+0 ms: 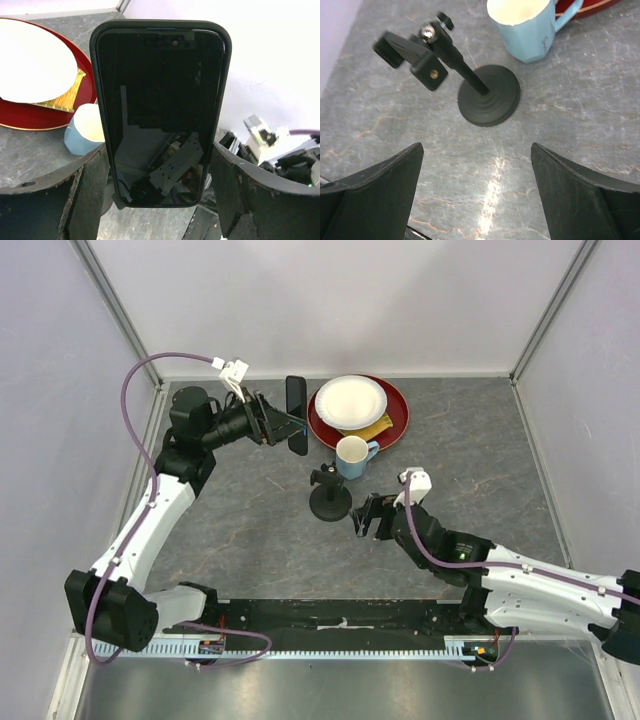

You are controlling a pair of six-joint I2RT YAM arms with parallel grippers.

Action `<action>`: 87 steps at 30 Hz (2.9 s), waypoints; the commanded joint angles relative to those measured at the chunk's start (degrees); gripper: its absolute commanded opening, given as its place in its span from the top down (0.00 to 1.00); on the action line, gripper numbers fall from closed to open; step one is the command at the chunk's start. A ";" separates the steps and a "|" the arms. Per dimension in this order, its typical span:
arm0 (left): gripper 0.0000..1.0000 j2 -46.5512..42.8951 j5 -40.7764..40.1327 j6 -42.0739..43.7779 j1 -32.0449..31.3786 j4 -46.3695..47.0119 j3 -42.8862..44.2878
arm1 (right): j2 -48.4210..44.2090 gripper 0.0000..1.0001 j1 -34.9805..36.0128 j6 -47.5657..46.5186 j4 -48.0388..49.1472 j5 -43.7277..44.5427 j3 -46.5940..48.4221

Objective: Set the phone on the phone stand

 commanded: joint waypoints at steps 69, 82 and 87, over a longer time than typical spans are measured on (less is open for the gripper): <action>0.92 -12.23 -21.42 35.86 -29.01 -10.70 -2.13 | 11.34 1.00 -7.89 -9.29 -10.14 -13.07 38.57; 0.39 -12.24 -33.99 33.57 -28.92 -15.52 -0.22 | -12.74 1.00 -7.89 -15.15 -6.19 17.52 20.19; 0.48 -4.06 -39.46 26.19 -28.83 -30.02 6.13 | -9.94 1.00 -7.89 -20.00 -12.07 14.91 24.83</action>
